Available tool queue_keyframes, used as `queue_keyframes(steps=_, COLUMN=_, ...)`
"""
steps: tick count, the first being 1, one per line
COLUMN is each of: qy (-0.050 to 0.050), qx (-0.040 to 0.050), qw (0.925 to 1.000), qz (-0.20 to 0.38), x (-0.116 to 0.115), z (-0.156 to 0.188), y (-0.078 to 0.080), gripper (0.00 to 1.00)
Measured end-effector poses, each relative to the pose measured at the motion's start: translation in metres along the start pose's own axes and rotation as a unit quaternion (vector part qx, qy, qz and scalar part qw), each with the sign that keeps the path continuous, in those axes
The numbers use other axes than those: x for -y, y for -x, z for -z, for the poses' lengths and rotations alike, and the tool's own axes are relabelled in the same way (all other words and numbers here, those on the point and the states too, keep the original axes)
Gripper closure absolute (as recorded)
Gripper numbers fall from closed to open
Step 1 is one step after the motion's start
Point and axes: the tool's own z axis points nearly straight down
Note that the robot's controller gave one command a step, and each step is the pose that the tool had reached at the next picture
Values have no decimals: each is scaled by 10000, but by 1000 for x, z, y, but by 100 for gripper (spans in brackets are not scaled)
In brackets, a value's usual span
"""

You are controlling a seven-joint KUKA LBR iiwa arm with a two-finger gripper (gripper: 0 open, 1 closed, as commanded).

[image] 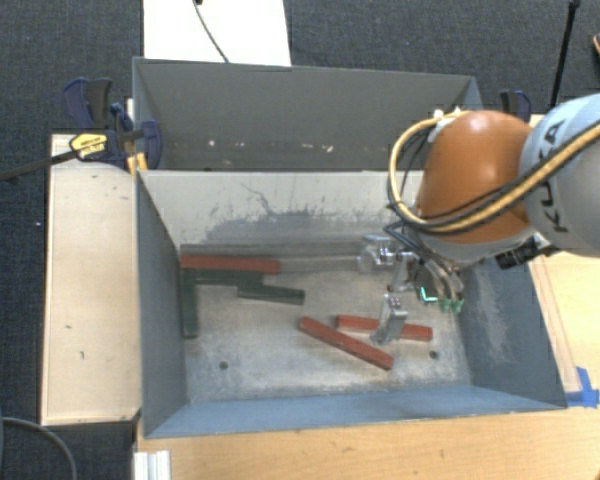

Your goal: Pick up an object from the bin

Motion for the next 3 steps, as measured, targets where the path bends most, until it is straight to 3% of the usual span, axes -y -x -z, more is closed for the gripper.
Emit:
queue_keyframes(steps=1, qy=-2, qx=-3, qw=9989, qz=468, x=19, z=-110, y=10, gripper=0)
queue_keyframes(steps=2, qy=-3, qx=38, qw=9989, qz=458, x=19, z=-105, y=13, gripper=100)
queue_keyframes(steps=3, qy=-26, qx=62, qw=9727, qz=2320, x=71, z=22, y=20, gripper=100)
